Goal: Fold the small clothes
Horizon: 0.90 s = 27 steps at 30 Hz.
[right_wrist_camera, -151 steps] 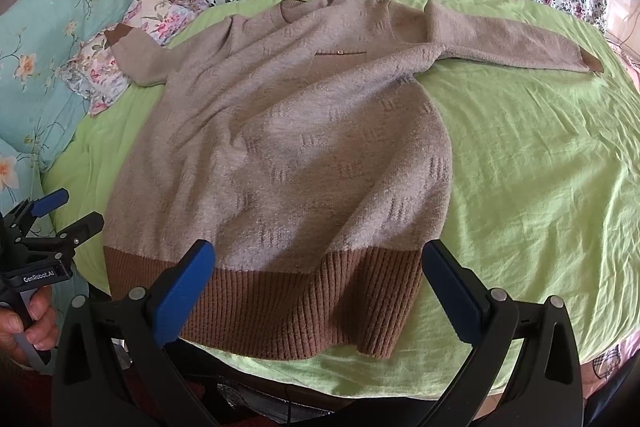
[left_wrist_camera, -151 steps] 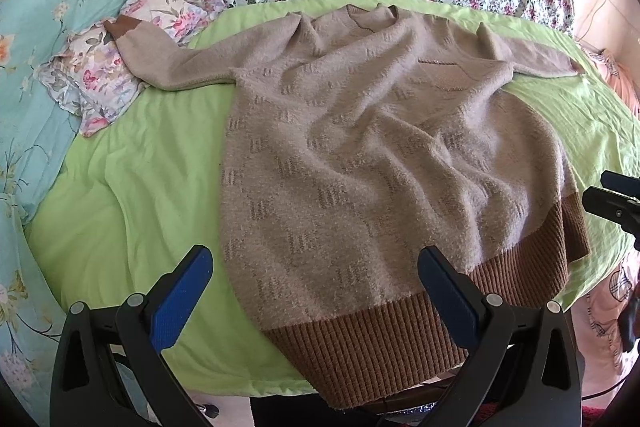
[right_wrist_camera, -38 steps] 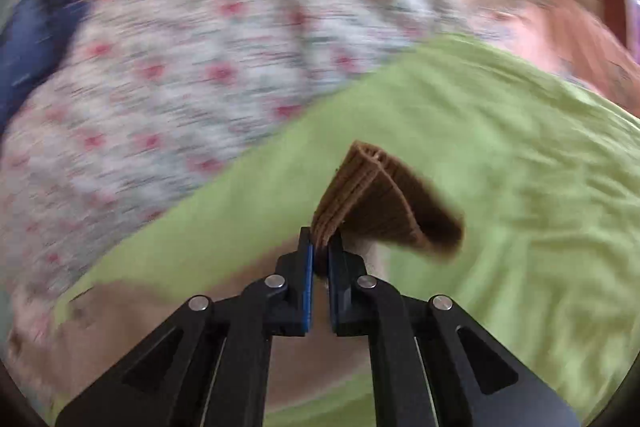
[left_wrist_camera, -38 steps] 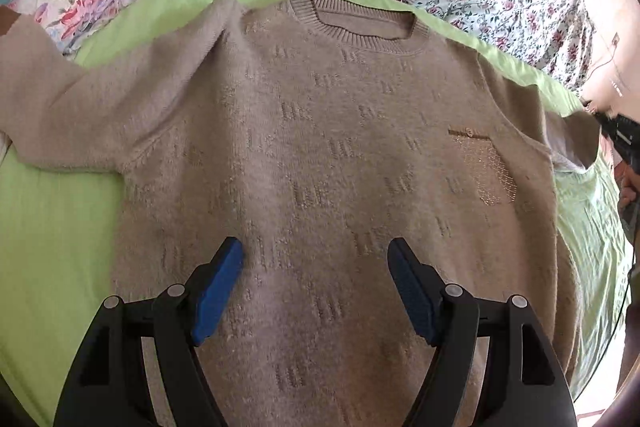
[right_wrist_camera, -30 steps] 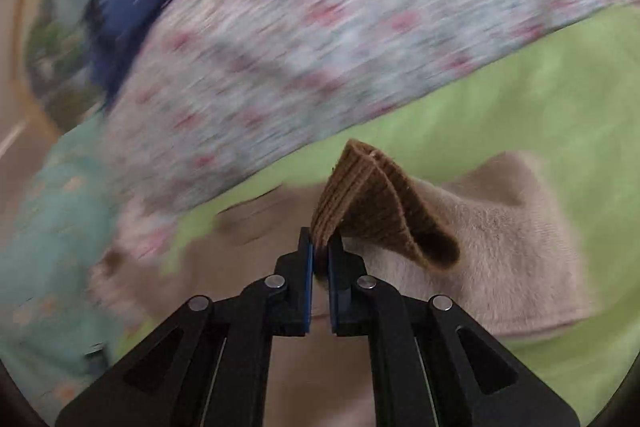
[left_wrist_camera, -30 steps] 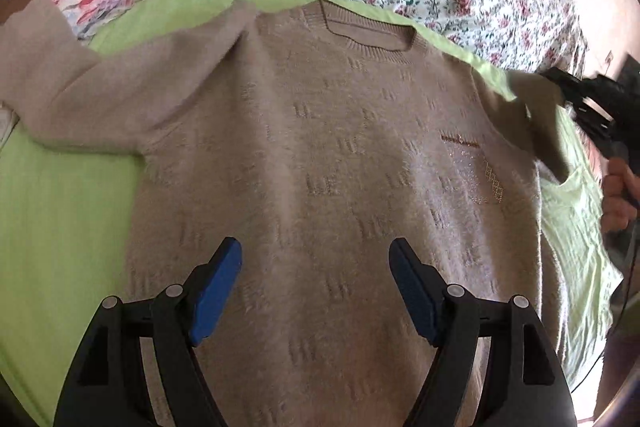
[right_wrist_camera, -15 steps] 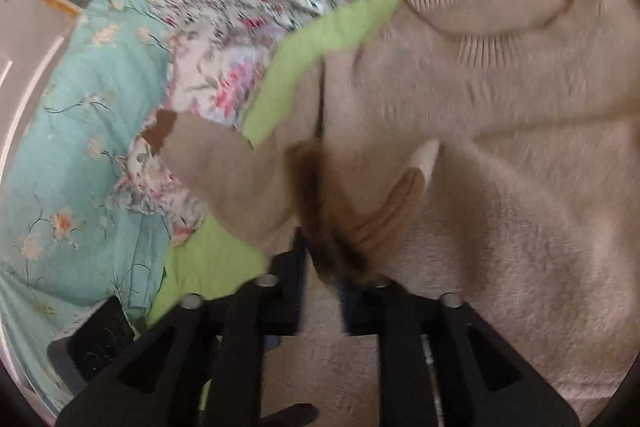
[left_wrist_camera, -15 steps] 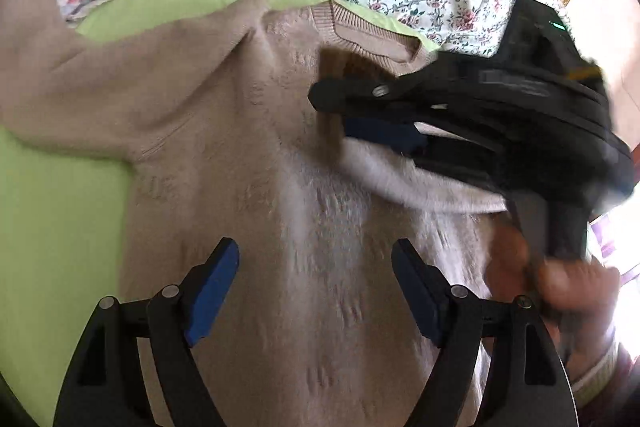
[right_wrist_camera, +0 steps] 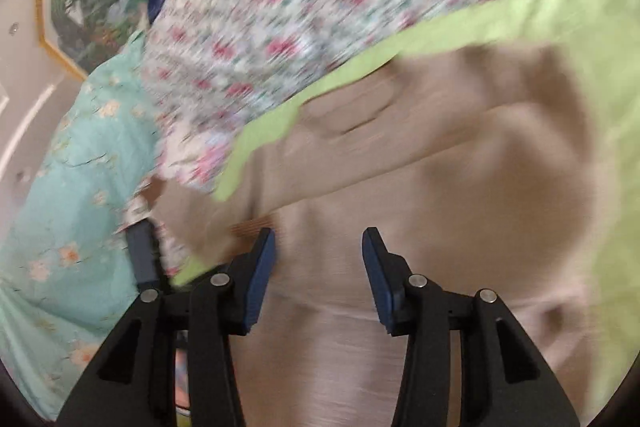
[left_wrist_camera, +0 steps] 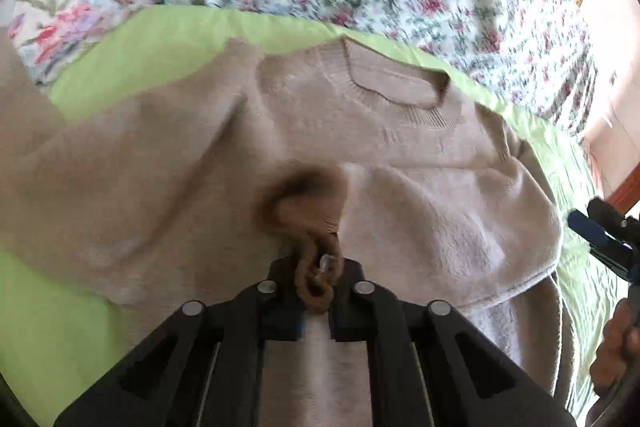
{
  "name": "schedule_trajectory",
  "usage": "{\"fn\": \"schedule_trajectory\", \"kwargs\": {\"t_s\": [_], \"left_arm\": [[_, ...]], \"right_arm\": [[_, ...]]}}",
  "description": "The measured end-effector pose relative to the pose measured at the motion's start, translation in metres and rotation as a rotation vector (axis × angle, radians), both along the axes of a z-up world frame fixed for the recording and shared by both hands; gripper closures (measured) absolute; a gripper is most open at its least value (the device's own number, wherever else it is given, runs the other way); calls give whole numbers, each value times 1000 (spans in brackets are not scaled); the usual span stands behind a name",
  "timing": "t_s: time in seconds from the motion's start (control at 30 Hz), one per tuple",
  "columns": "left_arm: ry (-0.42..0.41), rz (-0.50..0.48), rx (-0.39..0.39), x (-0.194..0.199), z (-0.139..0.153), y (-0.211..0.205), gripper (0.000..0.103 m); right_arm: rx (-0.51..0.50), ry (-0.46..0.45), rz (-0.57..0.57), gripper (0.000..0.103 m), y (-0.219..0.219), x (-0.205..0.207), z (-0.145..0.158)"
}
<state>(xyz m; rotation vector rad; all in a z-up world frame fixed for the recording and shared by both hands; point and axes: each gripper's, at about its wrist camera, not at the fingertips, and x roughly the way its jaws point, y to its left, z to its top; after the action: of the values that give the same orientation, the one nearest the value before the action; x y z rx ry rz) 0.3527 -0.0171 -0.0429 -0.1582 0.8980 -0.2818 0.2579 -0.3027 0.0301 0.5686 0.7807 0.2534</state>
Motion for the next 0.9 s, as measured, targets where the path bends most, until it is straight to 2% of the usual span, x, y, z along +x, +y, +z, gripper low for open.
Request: {"fn": "schedule_trajectory", "kwargs": {"t_s": [0.07, 0.13, 0.23, 0.33, 0.47, 0.6, 0.67, 0.7, 0.73, 0.8, 0.9], "left_arm": [[-19, 51, -34, -5, 1, 18, 96], [3, 78, -65, -4, -5, 30, 96], [24, 86, -95, -4, -11, 34, 96], [5, 93, -72, -6, -8, 29, 96], [-15, 139, -74, -10, -3, 40, 96], [-37, 159, -76, -10, 1, 47, 96], [-42, 159, -71, -9, 3, 46, 96], [-46, 158, -74, -9, 4, 47, 96], [-48, 158, -79, -9, 4, 47, 96], [-49, 160, -82, -10, 6, 47, 96], [-50, 158, -79, -11, 8, 45, 96]], "right_arm": [[-46, 7, -76, 55, -33, -10, -1], [-72, 43, -162, 55, -70, -13, -7], [-88, 100, -212, 55, -96, -2, -19], [-80, 143, -178, 55, -100, 21, -35], [-59, 181, -123, 44, -90, 47, -58], [-5, 164, -134, 44, -91, 28, -55], [-125, 153, -131, 41, -85, 5, -46], [-230, 151, -127, 39, -78, -6, -43], [-290, 156, -119, 39, -72, -11, -43], [-443, 194, -43, 39, -50, -13, -52], [-562, 191, 5, 39, -23, 0, -61]]}}
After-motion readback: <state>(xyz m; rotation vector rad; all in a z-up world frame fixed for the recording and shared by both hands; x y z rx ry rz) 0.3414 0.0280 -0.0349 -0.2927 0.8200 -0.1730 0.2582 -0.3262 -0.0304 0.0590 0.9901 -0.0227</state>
